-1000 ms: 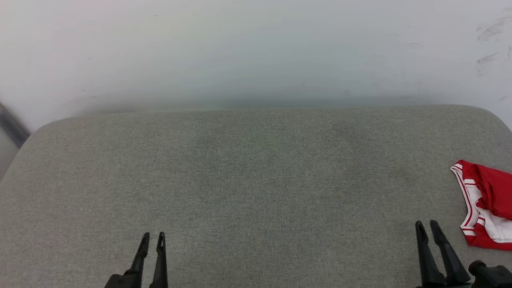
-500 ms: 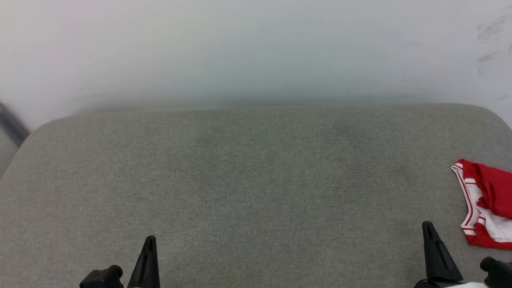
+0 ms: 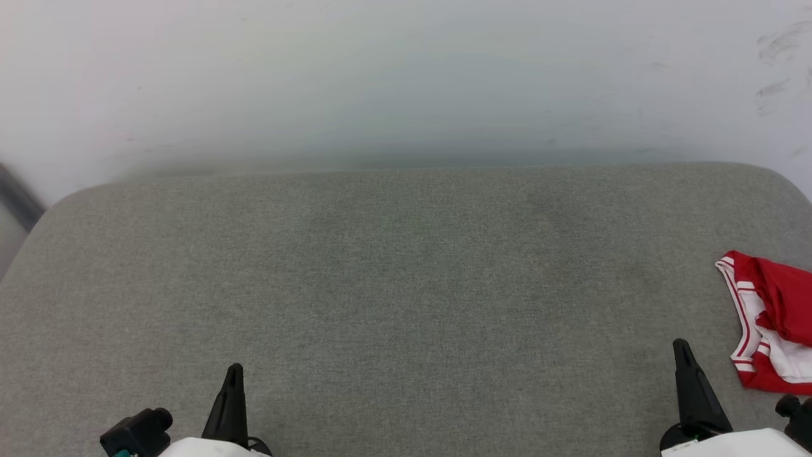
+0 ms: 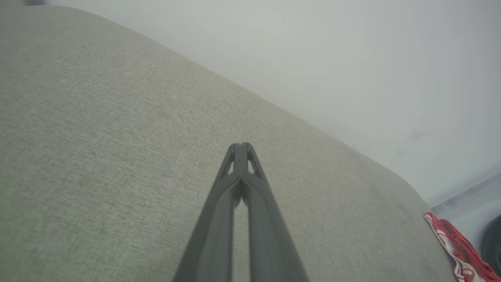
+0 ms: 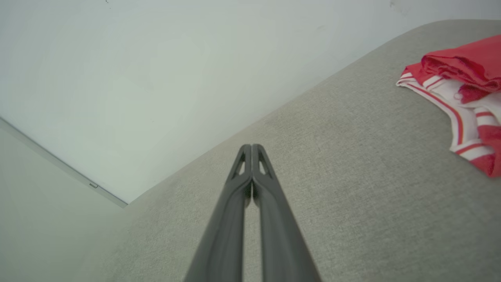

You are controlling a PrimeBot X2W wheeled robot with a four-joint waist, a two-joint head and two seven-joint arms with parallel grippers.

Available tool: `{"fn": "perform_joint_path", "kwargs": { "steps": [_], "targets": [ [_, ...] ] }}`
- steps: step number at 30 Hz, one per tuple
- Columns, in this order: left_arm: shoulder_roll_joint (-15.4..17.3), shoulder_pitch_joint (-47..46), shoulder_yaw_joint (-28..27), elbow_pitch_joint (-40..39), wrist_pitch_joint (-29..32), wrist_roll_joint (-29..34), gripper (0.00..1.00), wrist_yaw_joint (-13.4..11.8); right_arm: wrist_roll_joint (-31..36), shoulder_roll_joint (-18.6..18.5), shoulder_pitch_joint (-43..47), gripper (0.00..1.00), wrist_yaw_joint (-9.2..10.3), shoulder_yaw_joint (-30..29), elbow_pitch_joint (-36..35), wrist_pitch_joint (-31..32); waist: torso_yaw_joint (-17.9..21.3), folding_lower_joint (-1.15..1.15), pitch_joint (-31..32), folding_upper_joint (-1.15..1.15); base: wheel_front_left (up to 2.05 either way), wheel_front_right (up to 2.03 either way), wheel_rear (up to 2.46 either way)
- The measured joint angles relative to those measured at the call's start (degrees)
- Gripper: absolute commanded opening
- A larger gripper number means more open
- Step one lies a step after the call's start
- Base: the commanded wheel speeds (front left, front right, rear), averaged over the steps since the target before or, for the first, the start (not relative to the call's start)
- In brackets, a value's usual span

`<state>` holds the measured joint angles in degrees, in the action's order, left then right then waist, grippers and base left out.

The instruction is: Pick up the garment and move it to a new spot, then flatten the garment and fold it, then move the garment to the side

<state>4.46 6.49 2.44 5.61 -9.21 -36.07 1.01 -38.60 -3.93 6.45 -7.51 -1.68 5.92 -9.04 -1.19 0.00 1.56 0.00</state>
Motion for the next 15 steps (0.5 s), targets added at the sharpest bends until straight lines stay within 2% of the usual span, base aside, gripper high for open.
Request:
{"fn": "perform_joint_path", "kwargs": {
  "steps": [15],
  "targets": [
    [0.3, -2.44, -0.98, 1.67, 2.58, -13.1, 0.0, 1.45, -12.49, -0.32, -2.8, 0.0, 0.01, -0.18, 1.68, 2.58, 0.19, 0.0, -0.27, 0.0, 0.0, 0.0, 0.0]
  ]
}}
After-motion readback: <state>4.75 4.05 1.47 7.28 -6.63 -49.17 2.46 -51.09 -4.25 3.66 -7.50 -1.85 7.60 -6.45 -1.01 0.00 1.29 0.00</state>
